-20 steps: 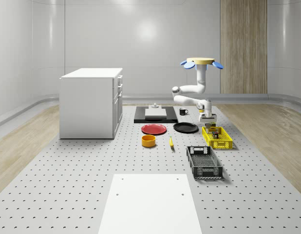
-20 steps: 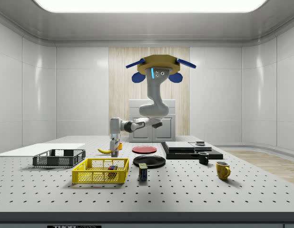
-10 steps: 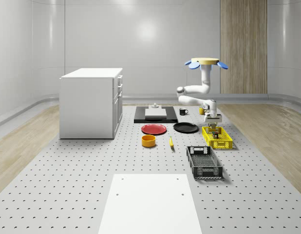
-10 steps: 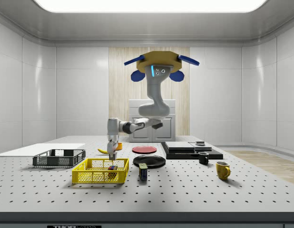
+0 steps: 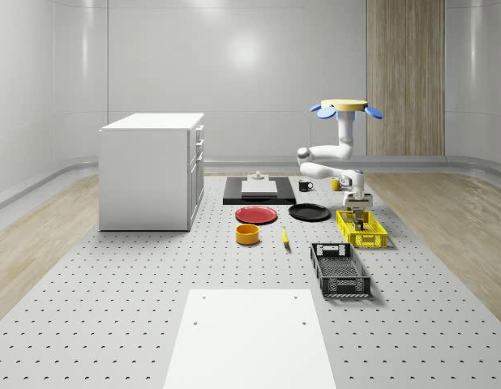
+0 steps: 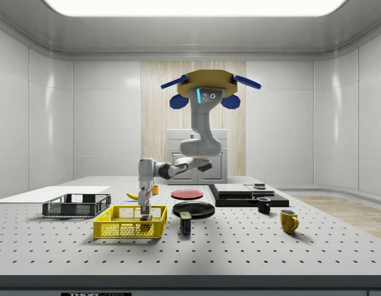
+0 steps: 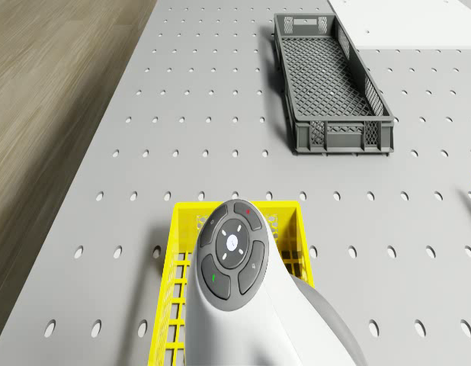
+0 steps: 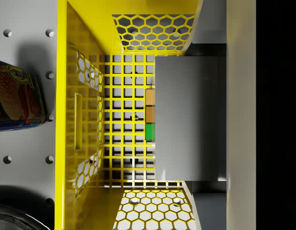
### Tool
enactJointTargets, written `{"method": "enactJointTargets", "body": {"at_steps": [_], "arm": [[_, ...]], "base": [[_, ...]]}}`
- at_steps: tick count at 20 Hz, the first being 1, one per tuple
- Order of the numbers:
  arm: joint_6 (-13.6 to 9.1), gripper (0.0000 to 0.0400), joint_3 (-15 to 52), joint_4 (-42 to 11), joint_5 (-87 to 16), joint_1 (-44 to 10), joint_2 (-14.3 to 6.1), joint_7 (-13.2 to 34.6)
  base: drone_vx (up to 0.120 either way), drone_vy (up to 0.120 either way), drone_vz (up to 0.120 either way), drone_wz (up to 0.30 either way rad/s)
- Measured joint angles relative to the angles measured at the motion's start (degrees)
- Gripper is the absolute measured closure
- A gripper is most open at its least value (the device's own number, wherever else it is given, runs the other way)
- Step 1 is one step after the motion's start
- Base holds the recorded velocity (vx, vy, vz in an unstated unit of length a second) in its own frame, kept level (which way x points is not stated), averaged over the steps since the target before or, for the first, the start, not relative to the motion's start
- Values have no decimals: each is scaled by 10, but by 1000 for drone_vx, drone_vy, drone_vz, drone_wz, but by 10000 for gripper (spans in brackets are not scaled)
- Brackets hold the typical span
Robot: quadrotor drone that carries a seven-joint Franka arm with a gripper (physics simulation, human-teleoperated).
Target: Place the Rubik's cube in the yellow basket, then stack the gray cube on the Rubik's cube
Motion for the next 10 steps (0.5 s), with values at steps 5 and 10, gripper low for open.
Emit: {"method": "enactJointTargets", "body": {"at_steps": [5, 10], "arm": [[4, 150, -8, 4, -7, -1, 1, -1], [10, 150, -22, 11, -21, -4, 3, -2]], "base": [[0, 0, 0, 0], [0, 0, 0, 0]]}}
